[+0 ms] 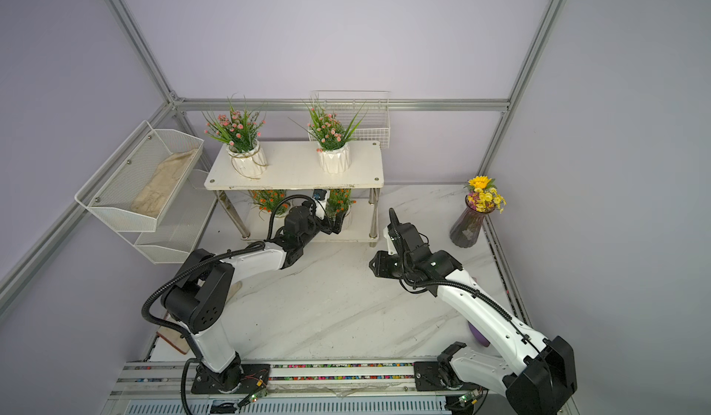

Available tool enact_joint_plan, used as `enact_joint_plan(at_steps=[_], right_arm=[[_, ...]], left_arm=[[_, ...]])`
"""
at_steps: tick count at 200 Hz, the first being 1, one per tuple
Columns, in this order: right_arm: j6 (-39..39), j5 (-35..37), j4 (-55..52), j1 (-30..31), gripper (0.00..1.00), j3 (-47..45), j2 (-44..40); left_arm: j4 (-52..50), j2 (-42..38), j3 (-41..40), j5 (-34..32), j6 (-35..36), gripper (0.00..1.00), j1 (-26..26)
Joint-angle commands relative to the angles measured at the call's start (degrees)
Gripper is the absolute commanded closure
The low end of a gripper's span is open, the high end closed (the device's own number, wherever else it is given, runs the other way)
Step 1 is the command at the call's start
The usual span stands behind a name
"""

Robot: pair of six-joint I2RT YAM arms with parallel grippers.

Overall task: Place the baby's breath potted plants on the rack by color
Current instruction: Place the baby's breath potted plant on the rack, then reset both arms

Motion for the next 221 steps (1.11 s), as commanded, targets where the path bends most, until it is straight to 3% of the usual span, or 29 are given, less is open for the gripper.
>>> enact_joint_plan(at_steps=[1,59,97,114,129,139,155,187,221], right_arm=[[-0.4,0.7,0.8,-0.2,0.65,-0.6,-0.2],[-0.9,1.6,3.5,-0.2,0.63,-1.9,0.2],[0.6,1.6,11.7,-0.2,0.61,-7.7,0.1],[1.1,1.0,16.2,-0.2,0.50,-10.1,1.3],[1.0,0.3,19.0,-0.2,0.31,-11.2,2.3],[0.9,0.4,20.3,-0.2,0.17,-11.6,2.8],[0.6,1.9,20.9,-0.2,0.04,-11.4,2.9],[0.6,7.9,20.3,-1.3,0.03,-10.3,0.1],[-1.7,19.4,18.3,-3.3,0.03,-8.0,-5.6]], left_arm=[[0.2,-4.2,-5.3,-2.8,-2.0,0.00,-1.6],[-1.8,-13.6,-18.2,-2.2,-7.2,0.00,-5.1],[-9.0,-24.9,-27.6,-8.6,-14.9,0.00,-8.8],[-11.6,-29.9,-30.9,-9.1,-16.9,0.00,-9.9],[-14.3,-34.4,-32.9,-10.5,-17.5,0.00,-10.5],[-17.3,-36.8,-32.9,-11.4,-17.4,0.00,-10.6],[-23.1,-39.4,-31.4,-14.9,-17.2,0.00,-10.7],[-35.4,-42.1,-24.9,-18.5,-16.5,0.00,-10.6],[-46.3,-47.1,-16.4,-25.3,-14.9,0.00,-10.6]])
